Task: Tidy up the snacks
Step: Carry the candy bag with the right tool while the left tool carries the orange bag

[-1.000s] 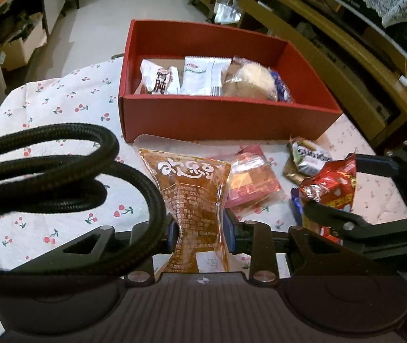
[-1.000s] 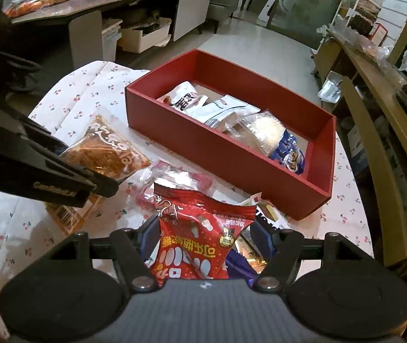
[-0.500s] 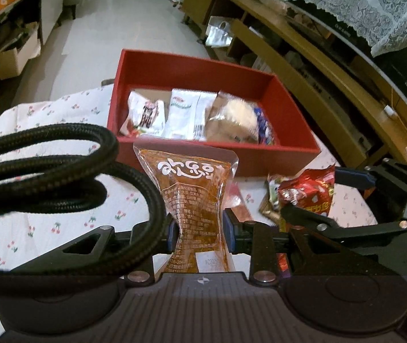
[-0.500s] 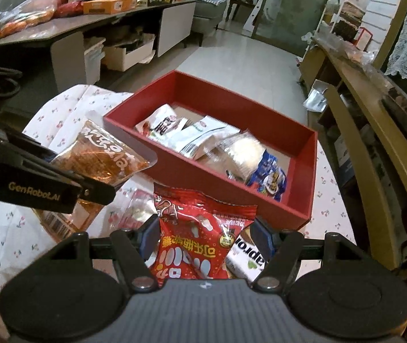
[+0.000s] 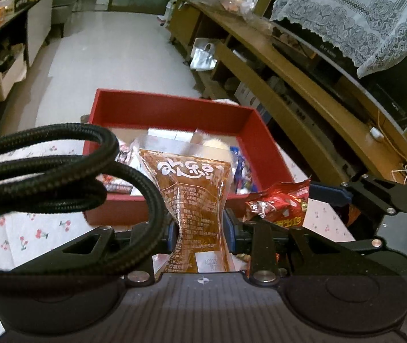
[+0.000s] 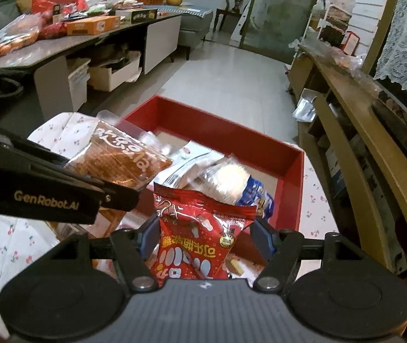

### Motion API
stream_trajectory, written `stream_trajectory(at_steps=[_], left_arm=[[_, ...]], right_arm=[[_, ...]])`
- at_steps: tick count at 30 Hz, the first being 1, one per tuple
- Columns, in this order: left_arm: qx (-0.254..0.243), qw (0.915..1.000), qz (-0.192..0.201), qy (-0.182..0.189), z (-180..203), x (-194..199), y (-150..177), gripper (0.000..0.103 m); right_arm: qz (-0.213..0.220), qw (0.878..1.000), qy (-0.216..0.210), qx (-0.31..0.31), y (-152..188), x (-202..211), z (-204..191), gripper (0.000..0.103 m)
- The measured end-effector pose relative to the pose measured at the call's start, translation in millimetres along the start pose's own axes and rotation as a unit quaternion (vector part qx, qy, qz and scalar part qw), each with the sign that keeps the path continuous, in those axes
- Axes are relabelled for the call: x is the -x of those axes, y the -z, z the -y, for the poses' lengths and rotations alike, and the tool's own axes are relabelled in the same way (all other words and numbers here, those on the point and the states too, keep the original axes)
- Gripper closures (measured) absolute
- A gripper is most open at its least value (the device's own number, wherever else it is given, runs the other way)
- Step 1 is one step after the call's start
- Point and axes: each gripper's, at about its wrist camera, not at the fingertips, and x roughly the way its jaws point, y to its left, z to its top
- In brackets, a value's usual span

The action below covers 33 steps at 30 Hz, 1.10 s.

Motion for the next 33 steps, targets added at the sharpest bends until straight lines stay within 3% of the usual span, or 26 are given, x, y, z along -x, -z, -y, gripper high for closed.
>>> stream_trajectory(at_steps=[33], left_arm=[[0.003, 0.9992, 0.034, 0.019, 3.3, -3.9, -32.2, 0.062]], right_arm=[[0.020, 1.000, 0.021, -0.006, -25.5, -14.5, 5.4, 0.007]])
